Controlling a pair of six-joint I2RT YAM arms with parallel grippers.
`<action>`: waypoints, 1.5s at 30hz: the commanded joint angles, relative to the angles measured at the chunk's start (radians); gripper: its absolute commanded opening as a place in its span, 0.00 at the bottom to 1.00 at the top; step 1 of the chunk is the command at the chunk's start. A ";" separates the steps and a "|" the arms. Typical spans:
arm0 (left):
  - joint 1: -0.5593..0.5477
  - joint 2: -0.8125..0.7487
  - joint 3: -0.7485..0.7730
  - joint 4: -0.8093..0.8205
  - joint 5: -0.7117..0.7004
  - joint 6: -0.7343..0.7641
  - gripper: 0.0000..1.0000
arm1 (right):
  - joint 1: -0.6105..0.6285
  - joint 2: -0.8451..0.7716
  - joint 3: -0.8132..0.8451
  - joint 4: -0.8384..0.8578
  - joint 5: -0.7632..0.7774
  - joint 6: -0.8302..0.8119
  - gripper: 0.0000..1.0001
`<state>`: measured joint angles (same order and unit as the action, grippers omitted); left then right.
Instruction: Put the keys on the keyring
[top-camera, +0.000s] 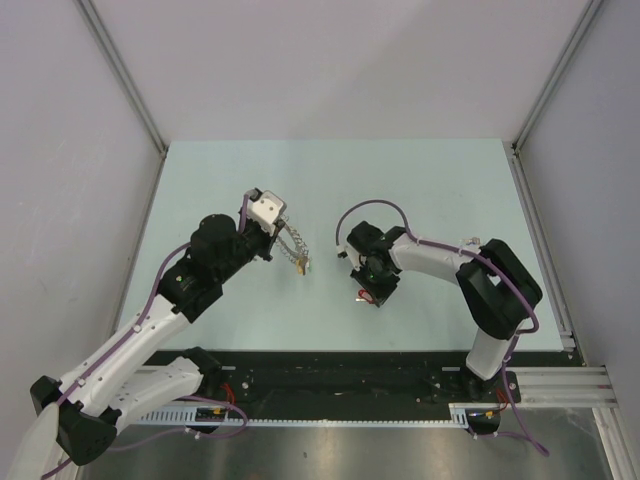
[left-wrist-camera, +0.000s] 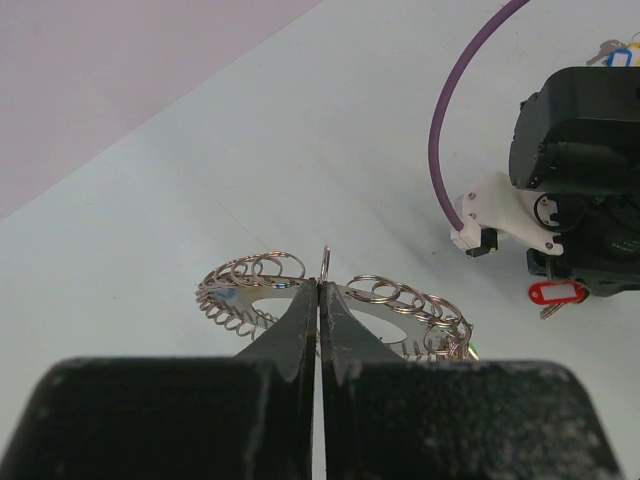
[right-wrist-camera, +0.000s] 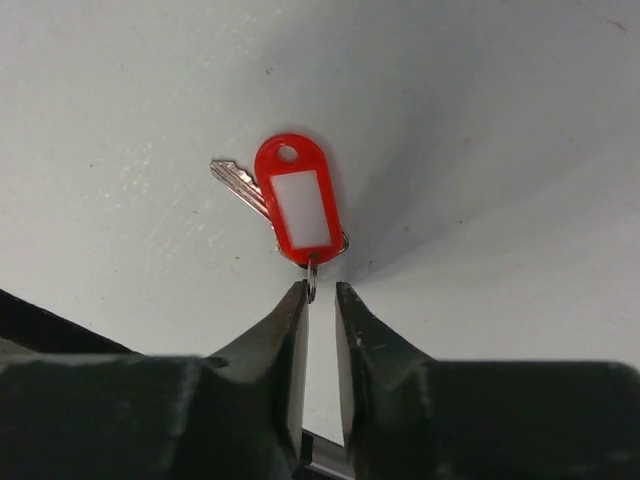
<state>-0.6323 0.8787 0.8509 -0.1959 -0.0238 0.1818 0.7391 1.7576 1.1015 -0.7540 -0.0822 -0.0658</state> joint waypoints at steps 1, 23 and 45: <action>0.005 -0.020 0.014 0.066 -0.010 0.021 0.00 | 0.009 -0.016 0.032 -0.033 0.021 -0.012 0.28; 0.005 -0.030 0.014 0.070 0.002 0.013 0.01 | 0.031 -0.394 -0.298 0.303 0.025 0.170 0.37; 0.003 -0.026 0.010 0.073 -0.002 0.013 0.00 | 0.080 -0.440 -0.482 0.555 0.196 0.368 0.32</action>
<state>-0.6323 0.8742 0.8509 -0.1963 -0.0231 0.1844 0.8146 1.3331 0.6312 -0.2729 0.0887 0.2829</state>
